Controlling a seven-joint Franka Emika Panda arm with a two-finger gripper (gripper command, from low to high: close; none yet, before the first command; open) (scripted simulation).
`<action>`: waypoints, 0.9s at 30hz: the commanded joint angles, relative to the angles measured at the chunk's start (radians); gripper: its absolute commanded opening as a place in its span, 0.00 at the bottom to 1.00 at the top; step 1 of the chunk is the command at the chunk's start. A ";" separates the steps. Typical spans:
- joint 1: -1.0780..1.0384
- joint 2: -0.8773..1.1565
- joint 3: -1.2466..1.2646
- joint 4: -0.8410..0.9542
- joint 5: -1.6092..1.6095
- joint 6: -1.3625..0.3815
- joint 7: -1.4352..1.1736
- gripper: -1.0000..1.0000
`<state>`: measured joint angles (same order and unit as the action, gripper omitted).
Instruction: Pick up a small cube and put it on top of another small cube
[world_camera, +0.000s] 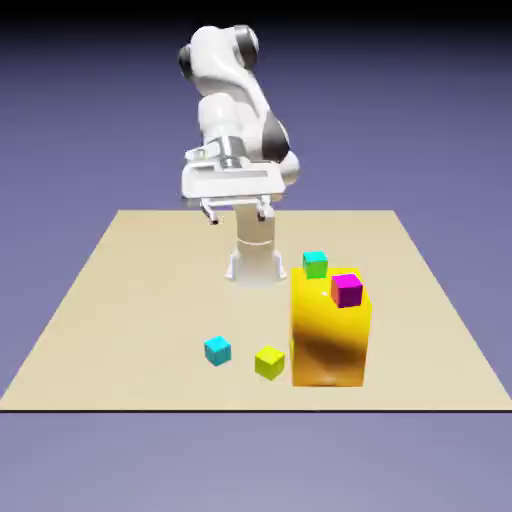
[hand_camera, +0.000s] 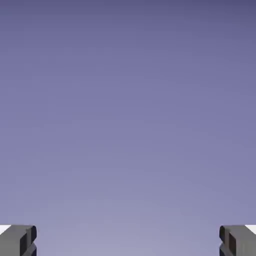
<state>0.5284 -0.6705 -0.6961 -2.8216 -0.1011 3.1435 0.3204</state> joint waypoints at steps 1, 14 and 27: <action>0.027 -0.005 -0.036 -0.001 -0.005 0.006 -0.022 0.50; 0.376 -0.073 -0.507 -0.008 -0.074 0.078 -0.307 0.50; 0.726 -0.141 -0.979 -0.016 -0.142 0.150 -0.591 0.50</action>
<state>1.2543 -0.8117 -1.6746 -2.8380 -0.2433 3.2931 -0.2709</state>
